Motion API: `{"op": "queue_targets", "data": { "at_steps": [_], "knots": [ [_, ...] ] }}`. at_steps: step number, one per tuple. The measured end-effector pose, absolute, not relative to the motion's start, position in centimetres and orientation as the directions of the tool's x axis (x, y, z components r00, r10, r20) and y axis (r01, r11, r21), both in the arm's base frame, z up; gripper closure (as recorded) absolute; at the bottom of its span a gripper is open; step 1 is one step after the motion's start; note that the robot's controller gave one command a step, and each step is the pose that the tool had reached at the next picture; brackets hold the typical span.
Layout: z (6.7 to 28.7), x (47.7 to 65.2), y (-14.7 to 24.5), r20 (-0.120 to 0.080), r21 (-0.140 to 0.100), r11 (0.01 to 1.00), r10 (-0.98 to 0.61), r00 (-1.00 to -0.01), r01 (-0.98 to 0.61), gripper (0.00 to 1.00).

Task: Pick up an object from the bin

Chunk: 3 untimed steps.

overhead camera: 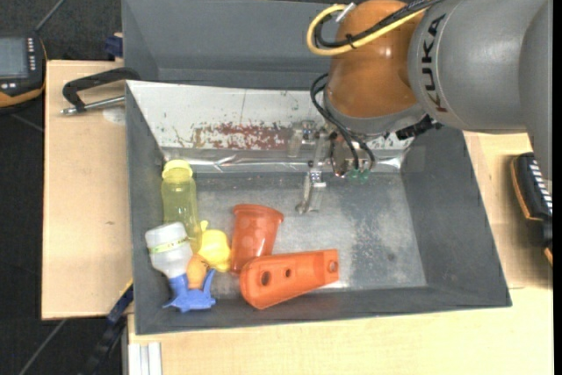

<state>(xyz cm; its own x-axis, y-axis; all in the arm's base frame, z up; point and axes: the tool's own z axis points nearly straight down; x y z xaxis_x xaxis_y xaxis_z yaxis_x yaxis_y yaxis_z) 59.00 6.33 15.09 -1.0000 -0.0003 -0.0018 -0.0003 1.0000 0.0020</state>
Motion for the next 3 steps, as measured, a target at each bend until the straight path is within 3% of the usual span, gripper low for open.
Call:
{"op": "queue_targets", "data": {
  "at_steps": [1, 2, 3],
  "knots": [
    [10.1, 55.9, 10.3, -0.004, 0.002, 0.999, -0.041, -0.999, -0.041, 0.0],
    [7.1, 55.4, 12.9, -0.004, 0.003, 0.999, -0.046, -0.999, -0.046, 1.0],
    [7.1, 55.4, 12.9, -0.004, 0.004, 0.999, -0.045, -0.999, -0.045, 1.0]
  ]
}}
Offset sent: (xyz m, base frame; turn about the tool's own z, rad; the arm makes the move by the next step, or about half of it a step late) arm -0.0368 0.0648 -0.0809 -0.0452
